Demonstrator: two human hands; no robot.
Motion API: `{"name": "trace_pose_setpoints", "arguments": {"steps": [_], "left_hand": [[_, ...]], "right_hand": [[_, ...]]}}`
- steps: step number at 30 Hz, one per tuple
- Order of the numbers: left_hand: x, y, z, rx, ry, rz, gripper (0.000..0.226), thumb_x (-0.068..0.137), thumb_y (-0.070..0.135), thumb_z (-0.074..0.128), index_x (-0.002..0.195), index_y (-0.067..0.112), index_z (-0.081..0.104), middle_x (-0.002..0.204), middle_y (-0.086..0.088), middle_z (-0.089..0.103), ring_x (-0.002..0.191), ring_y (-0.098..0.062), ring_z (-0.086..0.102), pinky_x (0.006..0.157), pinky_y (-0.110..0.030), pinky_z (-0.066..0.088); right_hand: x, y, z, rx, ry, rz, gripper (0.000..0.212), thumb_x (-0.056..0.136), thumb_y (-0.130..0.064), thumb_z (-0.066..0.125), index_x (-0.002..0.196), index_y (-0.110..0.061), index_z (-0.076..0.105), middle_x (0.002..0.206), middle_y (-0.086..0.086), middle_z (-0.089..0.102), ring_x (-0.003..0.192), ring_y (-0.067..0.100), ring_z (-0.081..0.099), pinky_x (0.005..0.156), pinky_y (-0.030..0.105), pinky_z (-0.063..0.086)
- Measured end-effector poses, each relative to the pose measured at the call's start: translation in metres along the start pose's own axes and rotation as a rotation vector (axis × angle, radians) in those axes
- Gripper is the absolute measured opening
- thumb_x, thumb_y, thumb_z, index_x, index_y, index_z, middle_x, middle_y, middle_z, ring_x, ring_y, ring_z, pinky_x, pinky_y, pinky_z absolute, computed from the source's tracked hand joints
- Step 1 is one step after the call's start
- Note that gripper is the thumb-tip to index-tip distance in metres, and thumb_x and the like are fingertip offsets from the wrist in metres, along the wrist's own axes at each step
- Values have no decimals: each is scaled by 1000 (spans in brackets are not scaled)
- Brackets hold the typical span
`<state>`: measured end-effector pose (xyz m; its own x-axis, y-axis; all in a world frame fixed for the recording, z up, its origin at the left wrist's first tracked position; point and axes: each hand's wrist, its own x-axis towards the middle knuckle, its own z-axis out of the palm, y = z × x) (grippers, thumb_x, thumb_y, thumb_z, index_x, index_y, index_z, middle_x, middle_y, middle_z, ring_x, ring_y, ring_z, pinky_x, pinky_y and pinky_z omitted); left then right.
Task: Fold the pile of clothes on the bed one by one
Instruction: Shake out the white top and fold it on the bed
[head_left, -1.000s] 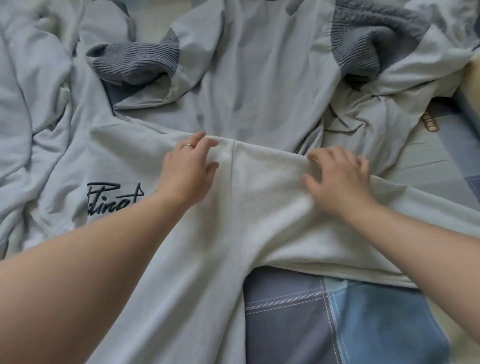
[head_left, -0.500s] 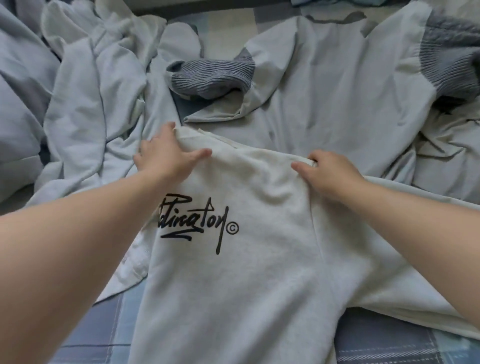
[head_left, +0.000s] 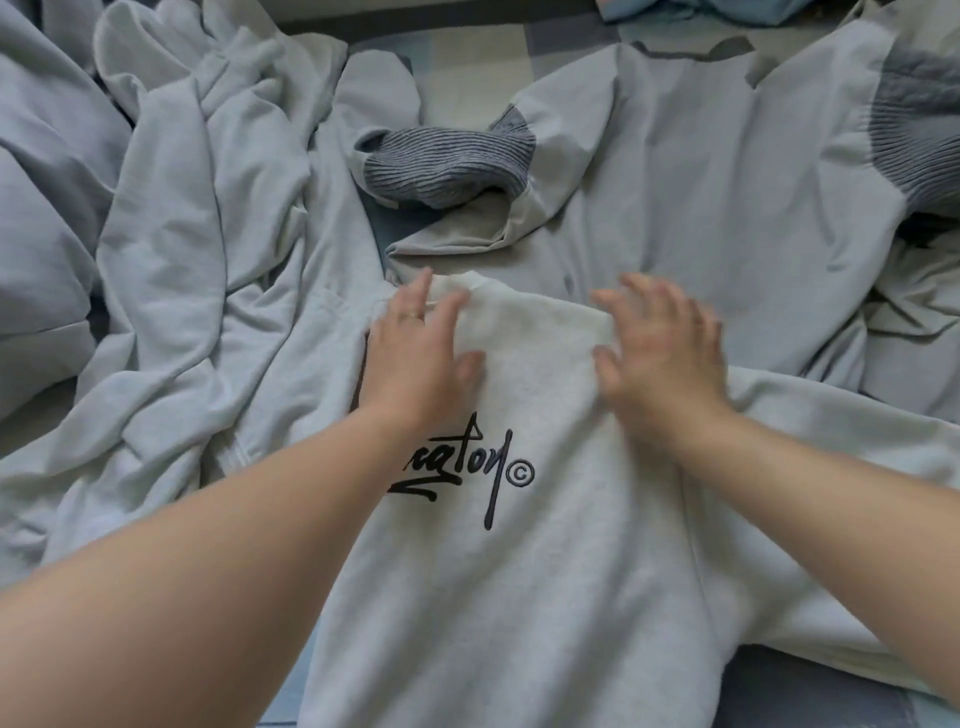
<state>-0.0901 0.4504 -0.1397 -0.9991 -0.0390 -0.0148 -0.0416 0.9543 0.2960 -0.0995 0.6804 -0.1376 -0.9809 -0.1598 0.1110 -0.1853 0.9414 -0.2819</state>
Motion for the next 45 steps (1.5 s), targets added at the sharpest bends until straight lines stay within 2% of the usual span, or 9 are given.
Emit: {"name": "trace_pose_setpoints", "arguments": {"steps": [2,5,13,18,25,31,36,40,45], "left_hand": [[-9,-12,15,119,-166,59,65,99,55,44,157,43,17,169,0,-10,155,-23,-7,125,-50,1],[-12,-26,39,155,-282,28,66,100,64,26,158,46,1,168,3,-20,154,-20,-18,123,-47,-11],[-4,-28,66,178,-133,7,64,98,69,20,157,49,3,168,6,-16,154,-17,-16,123,-49,-13],[-11,-11,55,79,-234,-42,64,102,61,25,159,41,3,168,2,-17,154,-22,-19,122,-51,-15],[-201,9,42,-100,-444,79,83,85,74,5,159,39,-3,167,10,-17,153,-11,-20,122,-43,-12],[-321,12,32,-55,-546,205,84,83,75,19,159,43,6,165,7,-23,152,-20,-22,120,-44,-17],[-410,10,23,-72,-412,339,73,80,47,70,146,26,46,165,-8,27,150,-34,24,119,-52,14],[-471,11,12,-49,-353,332,48,71,58,74,105,25,64,142,-2,51,132,-31,43,109,-48,31],[-529,-6,3,84,-523,297,90,56,71,72,135,32,50,156,-4,37,138,-34,37,111,-45,25]], "right_hand": [[-6,-18,12,-75,-183,-180,61,99,-44,46,155,-40,24,168,-2,9,154,26,4,121,50,-1],[-7,-6,43,-167,-374,-99,65,100,-63,22,158,-43,1,167,-7,-15,153,21,-18,121,52,-13],[-4,9,75,-176,-214,-16,71,94,-67,15,159,-39,7,169,-3,1,155,21,-4,122,53,-8],[14,12,59,-100,-438,2,72,97,-67,29,159,-42,3,168,-6,-10,154,17,-11,122,52,-12],[-133,5,-1,8,-523,-16,66,99,-49,36,159,-33,14,169,0,-4,155,21,-7,123,42,-7],[-316,-8,-25,76,-655,186,70,101,-47,44,159,-40,5,166,-8,-18,154,18,-12,125,39,-1],[-419,-38,-33,53,-746,299,76,98,-47,48,157,-44,1,167,-2,-18,154,17,-14,124,39,-4],[-465,-61,-39,51,-750,363,73,99,-39,50,158,-43,8,167,0,-18,154,20,-12,125,41,-1],[-503,-79,-44,25,-802,363,70,100,-36,44,158,-41,5,166,4,-20,153,22,-19,125,43,-4]]}}
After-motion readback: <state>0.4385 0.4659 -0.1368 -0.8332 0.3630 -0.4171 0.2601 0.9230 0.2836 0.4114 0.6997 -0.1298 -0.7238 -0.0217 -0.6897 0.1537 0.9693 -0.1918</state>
